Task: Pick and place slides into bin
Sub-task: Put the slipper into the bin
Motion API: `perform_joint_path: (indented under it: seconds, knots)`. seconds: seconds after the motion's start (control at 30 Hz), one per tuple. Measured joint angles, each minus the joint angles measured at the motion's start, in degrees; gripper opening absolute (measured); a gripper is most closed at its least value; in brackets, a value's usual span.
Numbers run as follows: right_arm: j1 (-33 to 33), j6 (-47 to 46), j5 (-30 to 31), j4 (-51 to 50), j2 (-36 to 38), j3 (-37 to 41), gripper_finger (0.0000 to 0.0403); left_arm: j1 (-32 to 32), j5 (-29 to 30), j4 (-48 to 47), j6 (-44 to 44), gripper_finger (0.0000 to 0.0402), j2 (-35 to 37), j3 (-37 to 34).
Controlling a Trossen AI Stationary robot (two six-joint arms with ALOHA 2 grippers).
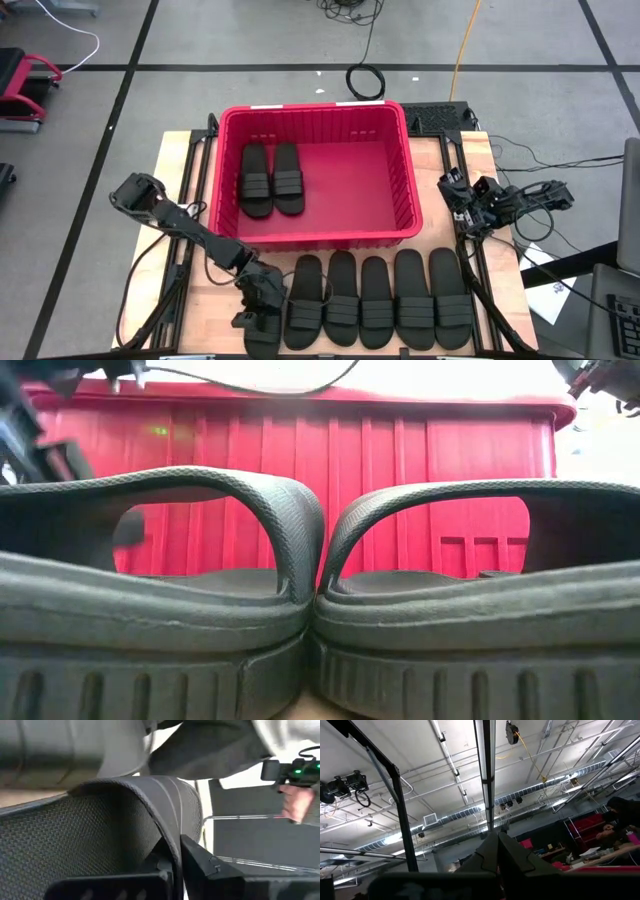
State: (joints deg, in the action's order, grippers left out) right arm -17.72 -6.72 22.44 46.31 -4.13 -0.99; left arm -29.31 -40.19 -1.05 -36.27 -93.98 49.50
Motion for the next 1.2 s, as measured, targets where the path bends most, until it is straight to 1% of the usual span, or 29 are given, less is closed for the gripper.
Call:
perform_joint_path:
  seconds: [0.1, 0.2, 0.3, 0.4, 0.47, 0.53, 0.6, 0.67, 0.73, 0.9, 1.03, 1.13, 1.2]
  knots:
    - [-0.01, -0.08, -0.02, 0.17, 0.01, 0.00, 0.0000, 0.40, 0.80, -0.92, 0.08, 0.0008, 5.70, 1.14]
    - [-0.02, -0.09, -0.04, 0.13, 0.01, 0.00, 0.0000, 0.59, 6.24, -4.08, 0.40, 0.0007, 12.66, 3.83]
    - [0.00, -0.09, -0.04, 0.06, 0.01, 0.00, 0.0000, 0.95, 12.87, -7.50, 2.74, 0.0007, 18.12, 8.25]
    - [0.00, -0.07, -0.04, -0.19, -0.01, 0.00, 0.0000, 2.52, 20.95, -17.42, 6.45, 0.0004, 21.62, 16.28]
    - [-0.02, -0.07, -0.04, -0.35, 0.01, 0.00, 0.0000, 4.93, 26.21, -27.10, 10.47, 0.0005, 22.19, 23.43]
    - [-0.02, 0.01, -0.07, -0.70, -0.01, 0.00, 0.0000, 8.26, 30.59, -35.60, 14.81, 0.0003, 21.79, 31.73]
    - [-0.01, 0.03, -0.07, -1.32, 0.01, 0.00, 0.0000, 13.70, 32.11, -43.35, 16.48, 0.0003, 20.60, 39.56]
    - [0.00, 0.07, -0.07, -2.31, -0.02, 0.00, 0.0000, 19.78, 31.50, -48.92, 18.21, 0.0004, 19.24, 46.00]
    - [-0.01, 0.28, -0.05, -3.31, 0.01, 0.00, 0.0000, 25.66, 30.16, -53.04, 21.23, 0.0003, 17.79, 50.32]
    - [-0.02, 0.51, -0.04, -3.36, 0.01, 0.00, 0.0000, 38.15, 25.27, -55.55, 32.57, 0.0003, 14.85, 57.55]
    - [-0.02, 0.37, 0.08, -3.40, 0.01, 0.00, 0.0000, 46.59, 17.41, -56.71, 39.85, 0.0003, 10.51, 62.54]
    - [-0.02, 0.90, 1.70, -3.44, 0.01, 0.00, 0.0000, 51.25, 9.02, -57.23, 45.33, 0.0002, 6.21, 66.30]
    - [-0.02, 3.13, 2.03, -3.68, 0.01, 0.00, 0.0000, 53.76, 4.31, -60.78, 49.80, 0.0002, 3.09, 69.19]
